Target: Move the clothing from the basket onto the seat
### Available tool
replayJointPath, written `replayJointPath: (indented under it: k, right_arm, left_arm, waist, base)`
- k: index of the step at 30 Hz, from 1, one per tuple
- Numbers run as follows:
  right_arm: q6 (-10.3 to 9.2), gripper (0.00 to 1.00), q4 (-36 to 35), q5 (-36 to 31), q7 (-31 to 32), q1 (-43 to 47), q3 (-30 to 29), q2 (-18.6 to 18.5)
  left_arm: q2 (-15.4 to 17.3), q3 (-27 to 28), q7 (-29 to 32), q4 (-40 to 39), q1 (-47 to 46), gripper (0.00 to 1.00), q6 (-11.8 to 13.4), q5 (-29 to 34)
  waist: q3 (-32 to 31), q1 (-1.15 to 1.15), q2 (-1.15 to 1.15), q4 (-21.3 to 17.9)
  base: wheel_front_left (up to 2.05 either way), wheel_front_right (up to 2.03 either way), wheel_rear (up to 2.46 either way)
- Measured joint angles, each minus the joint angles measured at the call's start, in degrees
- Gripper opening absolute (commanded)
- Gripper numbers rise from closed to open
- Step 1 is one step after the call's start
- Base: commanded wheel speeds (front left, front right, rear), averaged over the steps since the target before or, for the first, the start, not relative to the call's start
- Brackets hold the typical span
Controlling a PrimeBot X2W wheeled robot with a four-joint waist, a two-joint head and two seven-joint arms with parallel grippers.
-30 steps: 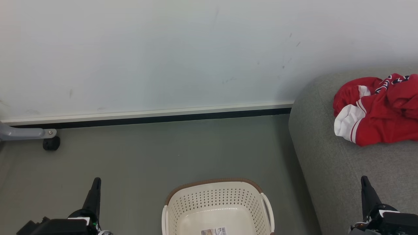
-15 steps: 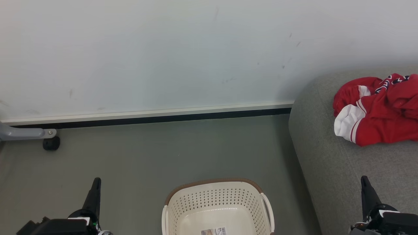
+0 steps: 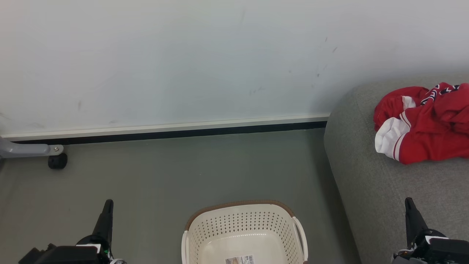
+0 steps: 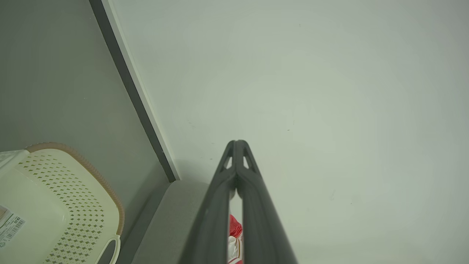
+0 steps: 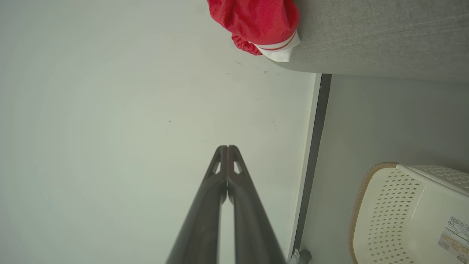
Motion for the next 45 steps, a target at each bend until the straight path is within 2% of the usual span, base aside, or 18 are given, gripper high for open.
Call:
replayJointPath:
  k: [45]
  right_arm:
    - [0.00, 0.00, -0.02, 0.00, 0.00, 0.00, 0.00, 0.01]
  left_arm:
    - [0.00, 0.00, 0.00, 0.00, 0.00, 0.00, 0.00, 0.00]
  waist:
    - [0.01, 0.00, 0.00, 0.00]
  base:
    - [0.00, 0.00, 0.00]
